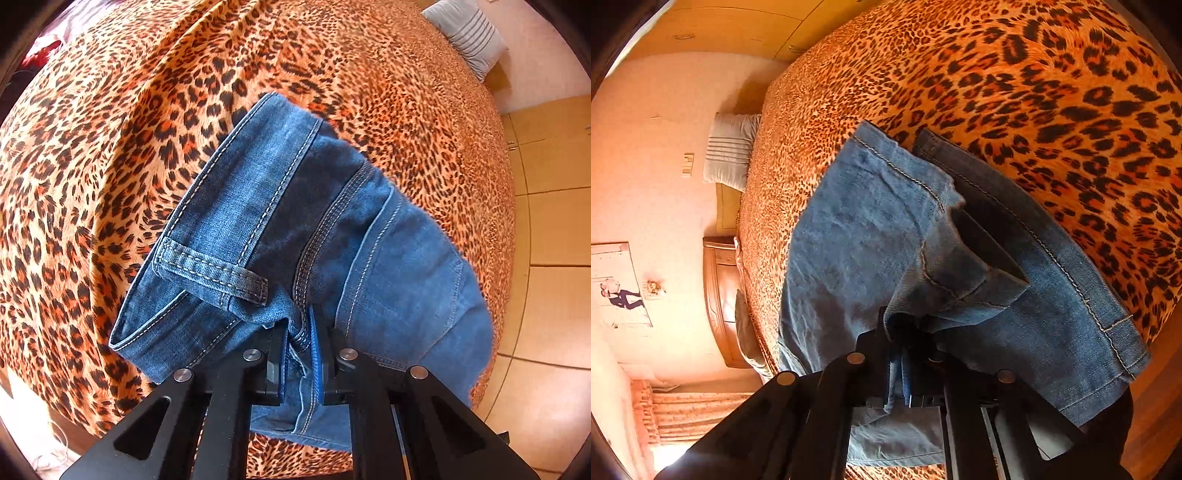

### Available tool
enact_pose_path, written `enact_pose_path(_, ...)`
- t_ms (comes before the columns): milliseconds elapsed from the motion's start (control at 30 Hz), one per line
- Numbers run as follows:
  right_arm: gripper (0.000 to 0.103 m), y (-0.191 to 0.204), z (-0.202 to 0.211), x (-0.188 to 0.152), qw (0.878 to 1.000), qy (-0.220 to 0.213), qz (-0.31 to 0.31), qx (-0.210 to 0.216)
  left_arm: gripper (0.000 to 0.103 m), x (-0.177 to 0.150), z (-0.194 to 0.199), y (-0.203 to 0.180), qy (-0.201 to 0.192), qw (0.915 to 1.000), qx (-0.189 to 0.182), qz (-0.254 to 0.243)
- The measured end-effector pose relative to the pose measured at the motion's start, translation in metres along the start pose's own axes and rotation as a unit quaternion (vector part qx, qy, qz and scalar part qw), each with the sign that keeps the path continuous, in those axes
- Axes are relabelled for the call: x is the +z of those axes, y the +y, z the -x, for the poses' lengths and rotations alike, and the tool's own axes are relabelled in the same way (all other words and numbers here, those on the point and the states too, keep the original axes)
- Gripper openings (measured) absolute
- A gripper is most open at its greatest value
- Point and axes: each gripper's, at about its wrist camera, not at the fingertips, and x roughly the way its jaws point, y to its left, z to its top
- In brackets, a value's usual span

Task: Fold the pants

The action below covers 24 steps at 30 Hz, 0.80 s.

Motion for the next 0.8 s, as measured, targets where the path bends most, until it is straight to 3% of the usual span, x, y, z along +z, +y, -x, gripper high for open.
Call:
enact_pose_path(167,0.004,0.019,0.036,-0.006,0.997,-0.011,0.047,0.059,0.009,-0.014,0.049,-0.015,-0.047,0.9981,-0.021,-0.033)
enact_pose_path(333,0.004,0.017,0.076,-0.025,0.994,-0.007,0.039,0.104,0.009,-0.052,0.104,-0.01,-0.073,0.9948,-0.014,-0.069)
enact_pose_path(433,0.004,-0.008,0.079,-0.036,0.997,0.012,0.032,0.068,0.01,-0.071,0.097,0.007,-0.052,0.9959,0.007,-0.074)
enact_pose_path(533,0.007,-0.053,0.051,-0.038,0.999,0.036,0.005,-0.018,0.01,-0.074,0.05,0.032,0.013,0.9972,0.054,-0.05)
enact_pose_path(600,0.009,-0.078,0.04,-0.043,0.997,0.049,-0.006,-0.061,0.011,-0.076,0.027,0.049,0.052,0.9968,0.059,-0.017)
enact_pose_path(700,0.011,-0.085,0.048,-0.044,0.996,0.055,-0.007,-0.068,0.015,-0.079,0.038,0.054,0.049,0.9975,0.044,-0.024)
enact_pose_path(733,0.014,-0.084,0.055,-0.043,0.995,0.055,-0.001,-0.078,0.017,-0.08,0.045,0.052,0.05,0.9969,0.045,-0.041)
enact_pose_path(800,0.038,-0.084,0.077,-0.038,0.994,0.049,0.015,-0.101,0.03,-0.082,0.058,0.053,0.055,0.9945,0.048,-0.074)
